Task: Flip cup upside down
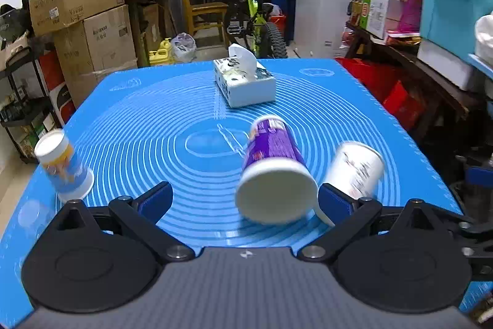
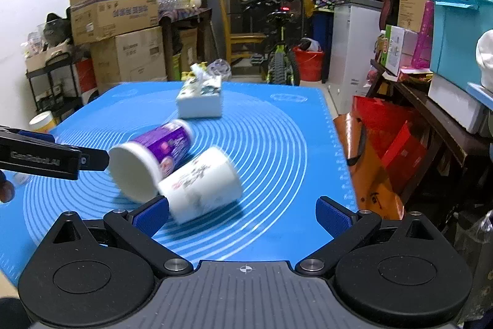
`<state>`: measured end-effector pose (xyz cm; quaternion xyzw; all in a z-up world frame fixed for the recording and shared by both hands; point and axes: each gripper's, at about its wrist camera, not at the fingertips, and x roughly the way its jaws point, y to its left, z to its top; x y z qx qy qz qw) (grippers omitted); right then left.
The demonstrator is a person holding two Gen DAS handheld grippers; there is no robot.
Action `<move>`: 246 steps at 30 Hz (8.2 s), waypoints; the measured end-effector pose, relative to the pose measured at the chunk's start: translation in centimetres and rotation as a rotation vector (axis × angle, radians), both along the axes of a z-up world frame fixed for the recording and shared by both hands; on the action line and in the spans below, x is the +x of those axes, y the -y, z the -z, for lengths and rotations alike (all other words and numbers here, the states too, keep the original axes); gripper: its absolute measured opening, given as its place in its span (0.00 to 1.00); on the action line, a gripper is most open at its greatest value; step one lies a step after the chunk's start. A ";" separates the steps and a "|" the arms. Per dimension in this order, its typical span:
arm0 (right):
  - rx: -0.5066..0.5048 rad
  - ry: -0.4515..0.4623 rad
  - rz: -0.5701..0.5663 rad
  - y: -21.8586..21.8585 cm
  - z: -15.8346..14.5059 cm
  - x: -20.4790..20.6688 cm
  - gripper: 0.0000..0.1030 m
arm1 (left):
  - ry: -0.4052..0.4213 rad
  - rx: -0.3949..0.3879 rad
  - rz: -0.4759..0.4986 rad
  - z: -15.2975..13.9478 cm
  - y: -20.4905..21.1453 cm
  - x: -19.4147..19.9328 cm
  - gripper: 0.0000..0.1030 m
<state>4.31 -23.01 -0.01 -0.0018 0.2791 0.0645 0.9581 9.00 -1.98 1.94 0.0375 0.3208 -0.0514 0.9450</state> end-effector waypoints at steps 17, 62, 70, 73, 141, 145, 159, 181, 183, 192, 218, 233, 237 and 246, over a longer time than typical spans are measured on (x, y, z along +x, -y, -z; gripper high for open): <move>0.006 -0.032 0.046 1.9 1.6 4.2 0.98 | -0.132 0.038 0.013 3.7 3.2 8.2 0.86; -0.011 -0.036 -0.015 -0.5 0.2 -1.4 0.98 | -0.177 -0.042 -0.046 3.7 -1.1 -3.9 0.70; -0.022 -0.044 -0.028 -1.3 0.3 -1.1 0.98 | -0.176 -0.039 -0.049 3.8 -1.4 -3.9 0.85; -0.022 -0.045 -0.029 -1.4 0.3 -1.1 0.98 | -0.175 -0.035 -0.051 3.7 -1.4 -3.9 0.88; 0.087 -0.245 -0.114 -17.2 1.0 7.5 0.69 | -0.084 0.046 -0.174 1.2 -14.6 -3.3 1.00; -0.018 0.025 -0.093 -18.4 0.5 6.4 0.69 | -0.082 0.042 -0.171 1.4 -14.5 -3.3 1.00; -0.174 0.171 -0.185 -18.6 2.7 3.3 0.69 | -0.103 0.006 -0.150 2.2 -13.7 -3.6 1.00; -0.096 0.164 -0.138 -12.9 -1.3 -1.1 0.98 | -0.065 -0.036 -0.105 0.6 -11.3 -6.3 1.00; -0.096 0.157 -0.117 -11.7 -1.6 -2.1 0.98 | -0.062 -0.050 -0.090 0.4 -10.6 -7.0 1.00; -0.092 0.083 -0.049 -7.5 -2.2 -6.4 0.98 | -0.037 -0.028 -0.011 -0.1 -6.9 -10.1 1.00; -0.068 -0.026 -0.033 -4.3 -1.3 -10.3 0.98 | -0.040 -0.006 0.017 0.1 -3.8 -13.5 1.00; -0.067 -0.031 -0.038 -4.4 -1.4 -10.5 0.98 | -0.045 -0.006 0.013 0.0 -3.7 -13.5 1.00; -0.064 -0.038 -0.037 -4.5 -1.1 -10.6 0.98 | -0.043 -0.004 0.015 0.0 -3.6 -13.4 1.00; -0.063 -0.042 -0.036 -4.5 -1.0 -10.7 0.98 | -0.055 -0.010 0.016 0.1 -3.7 -13.3 1.00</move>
